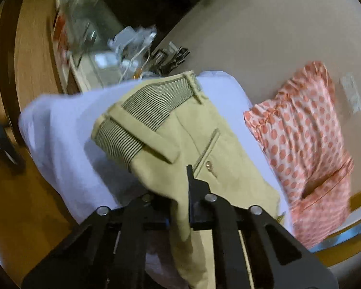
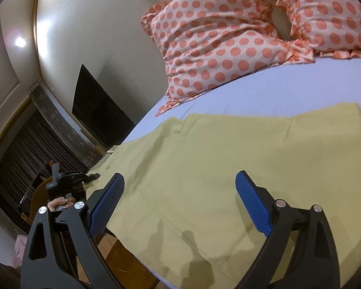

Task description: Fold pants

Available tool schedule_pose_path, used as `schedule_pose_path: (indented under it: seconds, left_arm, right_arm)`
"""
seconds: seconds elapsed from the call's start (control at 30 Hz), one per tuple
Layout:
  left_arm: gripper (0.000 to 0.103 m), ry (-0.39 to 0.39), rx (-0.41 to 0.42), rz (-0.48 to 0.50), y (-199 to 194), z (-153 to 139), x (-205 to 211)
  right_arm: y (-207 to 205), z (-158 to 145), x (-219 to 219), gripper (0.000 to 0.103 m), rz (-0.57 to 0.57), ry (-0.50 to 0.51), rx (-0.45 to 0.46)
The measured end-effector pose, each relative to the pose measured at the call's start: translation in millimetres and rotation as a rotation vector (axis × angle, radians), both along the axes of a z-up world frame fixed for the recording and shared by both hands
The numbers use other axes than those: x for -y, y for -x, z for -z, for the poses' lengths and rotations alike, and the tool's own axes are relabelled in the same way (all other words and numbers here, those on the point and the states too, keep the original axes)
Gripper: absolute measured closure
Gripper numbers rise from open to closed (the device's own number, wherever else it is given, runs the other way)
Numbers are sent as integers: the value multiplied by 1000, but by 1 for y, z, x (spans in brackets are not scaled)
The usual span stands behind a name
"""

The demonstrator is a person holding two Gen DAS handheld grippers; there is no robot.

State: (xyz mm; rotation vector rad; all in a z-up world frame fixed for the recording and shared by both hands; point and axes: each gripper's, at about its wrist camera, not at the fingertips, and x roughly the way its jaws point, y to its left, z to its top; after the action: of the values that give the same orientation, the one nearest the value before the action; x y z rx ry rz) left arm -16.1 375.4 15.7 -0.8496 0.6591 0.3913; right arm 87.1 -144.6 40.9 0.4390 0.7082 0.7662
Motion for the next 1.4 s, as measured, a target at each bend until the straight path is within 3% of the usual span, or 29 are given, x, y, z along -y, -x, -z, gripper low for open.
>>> schedule_pose_path:
  seconds: [0.07,0.17,0.2,0.23,0.33,0.4,0.47,0.6,0.73,0.8,0.87,0.97,1.07,1.17,1.2,1.3,1.33,1.4]
  left_arm:
    - [95,-133,1,53,-10,-26,22]
    - [95,-380,51,211,-38,-85,94]
    - [95,-426,69,257,-45,-97,114]
    - [95,-520,103,351,-54,-115,159]
    - [95,-695,201,584,-63,-134,264]
    - [94,-765,257,756,-62,-129,330]
    - [94,-823,267,976,-59,-100,405]
    - [93,-959,154,1245,-45,-14,489]
    - [87,-1222,206,1210,-11,12,507]
    - [83,-1200,216,1236,0,8,501]
    - [76,-1100,233,1268,13,-7,481]
    - [56,-873,243,1243,11,-38,441]
    - [37,-588,188,1060,-29,-57,363]
    - [39,-369,14,853,-87,-38,281]
    - [39,-286,-24,827,-100,-27,260]
    - [39,-180,-90,837,-119,-6,241]
    - [39,-157,-93,855,-123,-2,242]
    - [37,-104,-94,894,-126,6,245]
  right_arm:
    - [2,-3,11,8,23,1,19]
    - [4,-9,40,8,92,-24,35]
    - [5,-11,52,7,134,-40,36]
    - [6,-13,71,6,182,-54,34]
    - [11,-15,116,6,301,-80,21]
    - [14,-14,145,6,376,-98,0]
    - [17,-7,172,6,430,-139,-50]
    - [11,13,186,6,423,-162,-168]
    - [-1,28,171,7,360,-84,-233]
    - [-11,32,160,8,335,-49,-251]
    - [-15,32,153,13,324,-12,-245]
    - [-22,34,144,25,294,23,-246]
    - [-26,36,136,37,271,75,-211]
    - [-26,36,128,40,227,91,-204]
    - [-27,36,128,40,223,88,-205]
    - [-28,37,130,40,208,59,-195]
    - [-29,39,128,51,186,47,-193]
    - [-31,44,128,62,134,3,-211]
